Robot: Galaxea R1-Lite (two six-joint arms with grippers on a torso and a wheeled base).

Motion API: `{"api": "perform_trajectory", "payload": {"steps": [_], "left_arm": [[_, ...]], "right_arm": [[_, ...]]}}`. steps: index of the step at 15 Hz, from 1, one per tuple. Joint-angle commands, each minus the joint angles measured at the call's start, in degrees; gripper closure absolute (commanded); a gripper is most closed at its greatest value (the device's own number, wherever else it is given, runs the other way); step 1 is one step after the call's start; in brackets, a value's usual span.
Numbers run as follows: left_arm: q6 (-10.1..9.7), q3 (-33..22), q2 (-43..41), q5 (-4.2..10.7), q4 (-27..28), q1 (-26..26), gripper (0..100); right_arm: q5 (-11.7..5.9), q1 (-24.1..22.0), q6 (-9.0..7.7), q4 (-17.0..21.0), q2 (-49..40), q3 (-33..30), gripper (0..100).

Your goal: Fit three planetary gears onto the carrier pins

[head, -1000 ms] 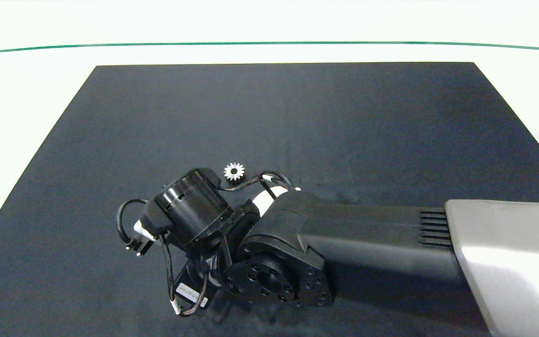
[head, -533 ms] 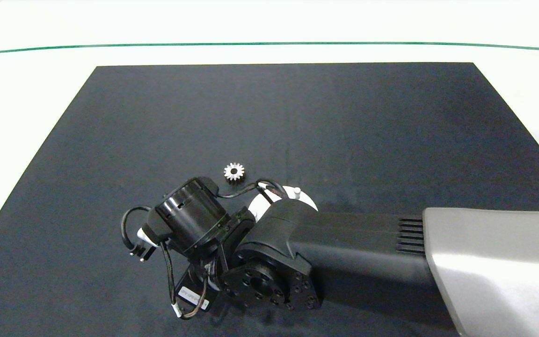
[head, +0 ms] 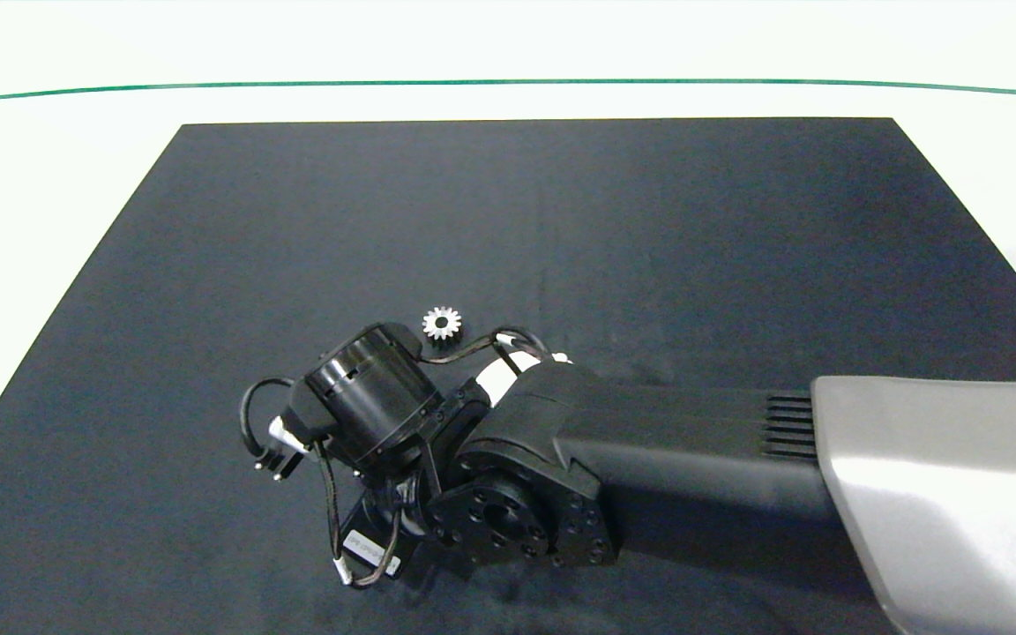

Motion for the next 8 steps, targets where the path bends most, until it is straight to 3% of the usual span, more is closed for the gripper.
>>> {"api": "perform_trajectory", "payload": {"steps": [1, 5, 8], "left_arm": [[0.08, -0.01, -1.14, 0.04, 0.31, 0.02, 0], [0.08, -0.27, -1.23, 0.04, 0.31, 0.11, 0], [0.08, -1.15, -1.32, 0.04, 0.4, 0.11, 0]], "right_arm": [[-0.12, 0.06, 0.07, -0.15, -4.11, -0.07, 0], [-0.21, 0.06, 0.24, -0.32, -4.73, -0.07, 0], [0.05, 0.06, 0.07, -2.87, -3.67, -0.07, 0]]}}
